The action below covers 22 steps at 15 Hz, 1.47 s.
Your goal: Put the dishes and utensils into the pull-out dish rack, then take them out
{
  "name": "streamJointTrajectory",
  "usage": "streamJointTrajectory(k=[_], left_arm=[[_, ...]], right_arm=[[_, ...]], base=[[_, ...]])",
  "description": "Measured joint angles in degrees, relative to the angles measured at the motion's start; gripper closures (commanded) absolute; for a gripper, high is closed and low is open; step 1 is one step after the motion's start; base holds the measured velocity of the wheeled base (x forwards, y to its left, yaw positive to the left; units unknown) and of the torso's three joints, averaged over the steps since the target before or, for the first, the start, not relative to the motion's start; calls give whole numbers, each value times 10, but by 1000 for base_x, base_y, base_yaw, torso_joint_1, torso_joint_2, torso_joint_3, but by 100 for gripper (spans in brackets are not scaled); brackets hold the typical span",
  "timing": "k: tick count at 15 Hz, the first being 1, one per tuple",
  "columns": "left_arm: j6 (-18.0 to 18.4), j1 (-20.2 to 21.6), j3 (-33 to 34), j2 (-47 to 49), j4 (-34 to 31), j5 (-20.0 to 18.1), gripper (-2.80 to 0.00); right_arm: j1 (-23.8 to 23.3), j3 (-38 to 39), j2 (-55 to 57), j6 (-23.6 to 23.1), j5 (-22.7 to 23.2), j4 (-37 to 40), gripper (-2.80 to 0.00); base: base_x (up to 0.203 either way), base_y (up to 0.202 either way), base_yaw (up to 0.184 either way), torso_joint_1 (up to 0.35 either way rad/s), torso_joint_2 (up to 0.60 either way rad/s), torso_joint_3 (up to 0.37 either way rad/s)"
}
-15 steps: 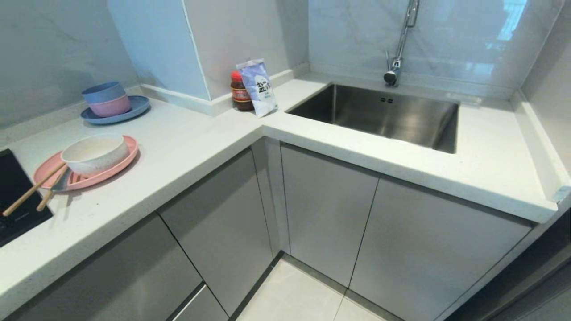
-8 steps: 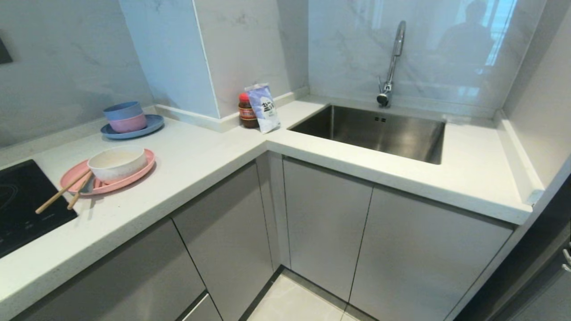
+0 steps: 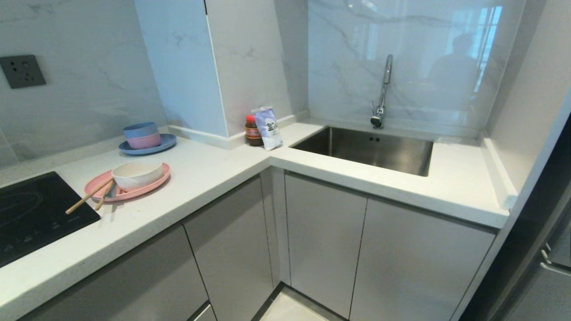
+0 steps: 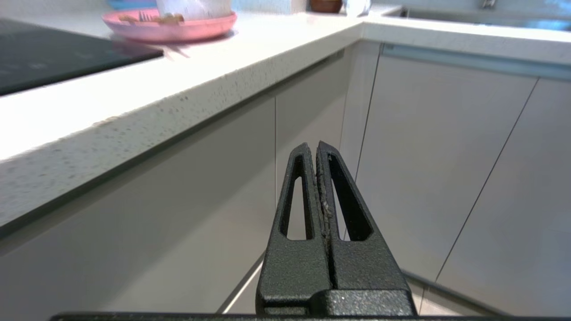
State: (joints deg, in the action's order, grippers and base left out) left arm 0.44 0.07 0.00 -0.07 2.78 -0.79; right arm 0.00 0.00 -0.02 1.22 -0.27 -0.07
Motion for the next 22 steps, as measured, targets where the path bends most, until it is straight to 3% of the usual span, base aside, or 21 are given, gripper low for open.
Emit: streamJointTrajectory(k=[3, 7, 22], left_arm=[[3, 0, 0, 0, 1, -1, 0], [-19, 0, 0, 0, 4, 5, 0], [-20, 0, 0, 0, 4, 5, 0]], right_arm=[[0, 0, 0, 0, 0, 0, 0], [0, 0, 0, 0, 0, 0, 0], [0, 0, 0, 0, 0, 0, 0]], base=[[0, 0, 0, 3, 1, 151], [0, 0, 0, 1, 2, 24], [0, 0, 0, 0, 0, 0]])
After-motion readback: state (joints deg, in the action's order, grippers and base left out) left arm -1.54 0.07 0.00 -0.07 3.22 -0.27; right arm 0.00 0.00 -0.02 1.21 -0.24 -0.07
